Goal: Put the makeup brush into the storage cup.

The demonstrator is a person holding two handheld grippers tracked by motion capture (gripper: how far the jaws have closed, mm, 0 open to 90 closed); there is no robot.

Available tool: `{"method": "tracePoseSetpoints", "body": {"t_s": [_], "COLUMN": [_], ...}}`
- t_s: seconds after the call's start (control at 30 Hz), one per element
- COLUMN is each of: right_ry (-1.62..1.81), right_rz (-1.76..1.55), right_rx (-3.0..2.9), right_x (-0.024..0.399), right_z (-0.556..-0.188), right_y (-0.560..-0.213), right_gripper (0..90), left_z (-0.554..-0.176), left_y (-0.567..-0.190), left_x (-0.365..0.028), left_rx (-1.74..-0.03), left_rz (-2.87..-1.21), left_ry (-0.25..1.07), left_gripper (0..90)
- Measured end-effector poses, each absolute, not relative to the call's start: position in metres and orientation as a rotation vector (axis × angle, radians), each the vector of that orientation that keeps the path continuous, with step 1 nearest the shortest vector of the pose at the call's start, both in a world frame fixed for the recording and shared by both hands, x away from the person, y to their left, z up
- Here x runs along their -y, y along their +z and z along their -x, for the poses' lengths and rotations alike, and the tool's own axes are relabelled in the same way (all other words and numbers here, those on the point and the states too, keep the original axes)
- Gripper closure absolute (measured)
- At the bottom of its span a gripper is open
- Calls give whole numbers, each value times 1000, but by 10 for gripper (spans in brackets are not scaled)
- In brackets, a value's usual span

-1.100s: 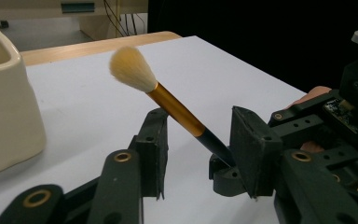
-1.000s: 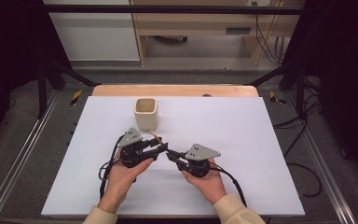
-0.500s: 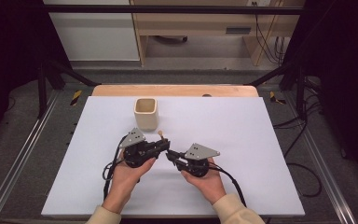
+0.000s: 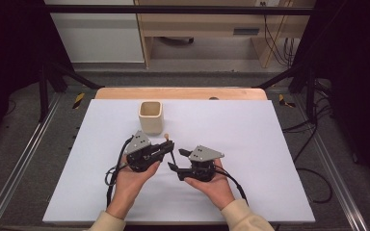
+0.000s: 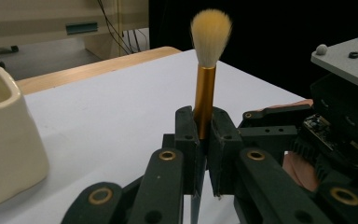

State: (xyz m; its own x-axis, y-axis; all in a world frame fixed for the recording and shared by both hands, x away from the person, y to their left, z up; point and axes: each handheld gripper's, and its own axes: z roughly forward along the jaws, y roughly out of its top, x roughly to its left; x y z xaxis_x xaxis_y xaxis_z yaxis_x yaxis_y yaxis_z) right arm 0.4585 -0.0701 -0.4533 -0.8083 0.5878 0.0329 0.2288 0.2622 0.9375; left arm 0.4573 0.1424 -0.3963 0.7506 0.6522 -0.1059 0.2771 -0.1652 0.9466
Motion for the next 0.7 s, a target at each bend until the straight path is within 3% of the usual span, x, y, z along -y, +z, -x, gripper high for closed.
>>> {"method": "tracePoseSetpoints", "body": {"t_s": [0.3, 0.7], "right_ry": [1479, 1470], "right_rz": [-746, -771], "right_rx": [-2228, -2237], "right_x": [68, 77], "right_z": [-455, -455], "right_y": [-448, -442], "right_gripper": [145, 65], "left_z": [-457, -458], "left_y": [-393, -383], "left_x": [-149, -162], "left_rx": [-738, -734], "left_rz": [-1744, -1752], "left_ry": [436, 509], "left_gripper": [833, 833]}}
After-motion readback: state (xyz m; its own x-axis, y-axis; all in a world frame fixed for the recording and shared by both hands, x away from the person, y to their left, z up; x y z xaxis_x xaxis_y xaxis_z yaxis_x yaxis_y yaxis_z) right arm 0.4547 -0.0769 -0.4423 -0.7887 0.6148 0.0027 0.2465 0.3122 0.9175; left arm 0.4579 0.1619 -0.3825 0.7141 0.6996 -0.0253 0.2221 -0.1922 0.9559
